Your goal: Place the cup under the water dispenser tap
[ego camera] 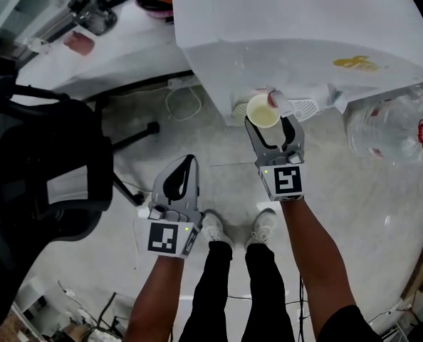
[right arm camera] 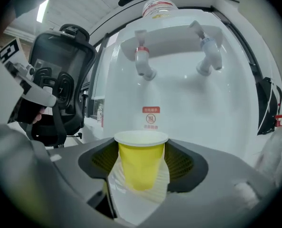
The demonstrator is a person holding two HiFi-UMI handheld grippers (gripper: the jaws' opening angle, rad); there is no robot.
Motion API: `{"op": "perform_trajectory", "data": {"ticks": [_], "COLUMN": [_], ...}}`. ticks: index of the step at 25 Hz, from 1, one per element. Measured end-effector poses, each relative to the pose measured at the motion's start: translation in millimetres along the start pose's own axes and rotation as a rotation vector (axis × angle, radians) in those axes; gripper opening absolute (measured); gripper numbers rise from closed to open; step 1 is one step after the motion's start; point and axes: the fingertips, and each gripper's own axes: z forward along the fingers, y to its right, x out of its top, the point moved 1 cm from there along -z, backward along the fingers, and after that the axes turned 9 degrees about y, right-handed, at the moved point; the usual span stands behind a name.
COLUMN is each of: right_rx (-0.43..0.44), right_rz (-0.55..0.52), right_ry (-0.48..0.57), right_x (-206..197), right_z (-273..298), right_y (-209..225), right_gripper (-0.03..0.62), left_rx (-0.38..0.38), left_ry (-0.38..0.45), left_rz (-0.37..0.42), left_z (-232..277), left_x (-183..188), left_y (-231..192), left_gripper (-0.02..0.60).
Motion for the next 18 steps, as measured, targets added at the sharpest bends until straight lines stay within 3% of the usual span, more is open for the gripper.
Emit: {"op": "perform_trajectory", "data": {"ticks": [10, 13, 18], "right_rx": [-0.021, -0.026, -0.038], "right_rz": [0.034, 0.054, 0.068], "right_ry": [-0.121, -0.157, -0.194], "right_x": [-27, -36, -35], "right_z": [0, -2, -17], "right_y": [-2, -4, -2], "right_gripper": [0.308, 0.361, 0.383], "left_rx": [-0.027, -0.030, -0.035], "left_ry": [-0.014, -0.015, -0.021], "left_rz": [-0.020, -0.026, -0.021], "left_z": [1, 1, 0], "left_x": [-8, -8, -1], "left_y": [12, 15, 17], "left_gripper": [0.014, 0.014, 0.014]}}
